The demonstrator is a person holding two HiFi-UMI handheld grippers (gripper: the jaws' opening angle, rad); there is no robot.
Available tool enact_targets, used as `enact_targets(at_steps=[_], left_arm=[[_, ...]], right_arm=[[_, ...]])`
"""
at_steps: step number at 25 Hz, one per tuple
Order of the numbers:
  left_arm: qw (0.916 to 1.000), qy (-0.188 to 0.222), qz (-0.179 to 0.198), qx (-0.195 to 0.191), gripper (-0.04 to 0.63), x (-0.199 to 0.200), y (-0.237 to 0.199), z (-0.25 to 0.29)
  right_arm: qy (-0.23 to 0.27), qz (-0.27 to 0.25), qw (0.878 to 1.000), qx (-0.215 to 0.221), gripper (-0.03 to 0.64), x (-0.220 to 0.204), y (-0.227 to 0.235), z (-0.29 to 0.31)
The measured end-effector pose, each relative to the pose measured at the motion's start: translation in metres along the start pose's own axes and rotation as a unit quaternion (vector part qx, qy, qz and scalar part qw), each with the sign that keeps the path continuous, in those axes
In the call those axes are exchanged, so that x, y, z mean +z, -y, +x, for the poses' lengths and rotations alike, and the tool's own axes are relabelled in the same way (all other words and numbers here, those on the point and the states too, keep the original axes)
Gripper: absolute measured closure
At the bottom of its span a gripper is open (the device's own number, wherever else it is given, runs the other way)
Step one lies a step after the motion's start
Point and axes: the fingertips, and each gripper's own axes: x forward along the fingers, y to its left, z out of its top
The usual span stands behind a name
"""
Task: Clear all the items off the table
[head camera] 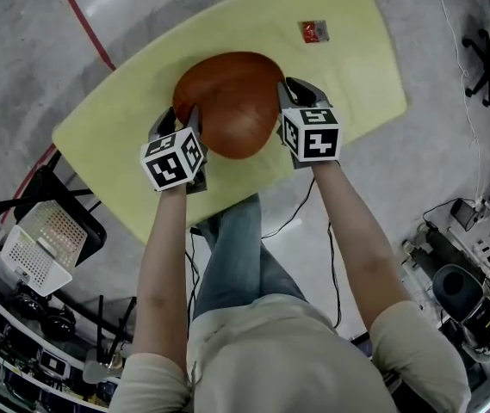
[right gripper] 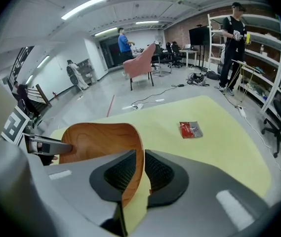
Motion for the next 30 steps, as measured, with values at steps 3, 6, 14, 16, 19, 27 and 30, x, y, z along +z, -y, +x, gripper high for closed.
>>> enact_targets(at_steps=[3,6,14,16,19,27,30], left_arm=[[1.0000,-0.002,-0.001,-0.002,0.385,0.000,-0.001,0.006],[1.0000,-0.003,-0.004,-0.003,0.387,0.000,-0.002,0.010],[0.9999,-0.002,0.007,0.009,0.454,0.002,-0.004,0.012],[0.9998,-0.001,0.005,0.021,0.505,0.002,-0.007,0.010],[0.9993,-0.006,0.001,0.038,0.555,-0.001,-0.010,0.006],[0.9995,-0.002,0.008,0.031,0.558,-0.005,0.001,-0.022],[0.9996,0.001,0.010,0.027,0.560,-0.008,0.007,-0.035]], right_arm=[[-0.004,0.005,1.000,0.003,0.566,-0.001,-0.001,0.009],[-0.008,0.008,1.000,0.004,0.568,-0.001,-0.001,0.015],[-0.014,0.008,1.000,0.002,0.591,-0.002,0.000,0.021],[-0.015,0.006,1.000,0.003,0.592,-0.002,-0.001,0.021],[-0.019,0.000,1.000,0.004,0.594,-0.004,-0.001,0.017],[-0.016,0.003,1.000,-0.004,0.592,-0.009,-0.005,-0.010],[-0.010,0.003,1.000,-0.007,0.592,-0.011,-0.006,-0.024]])
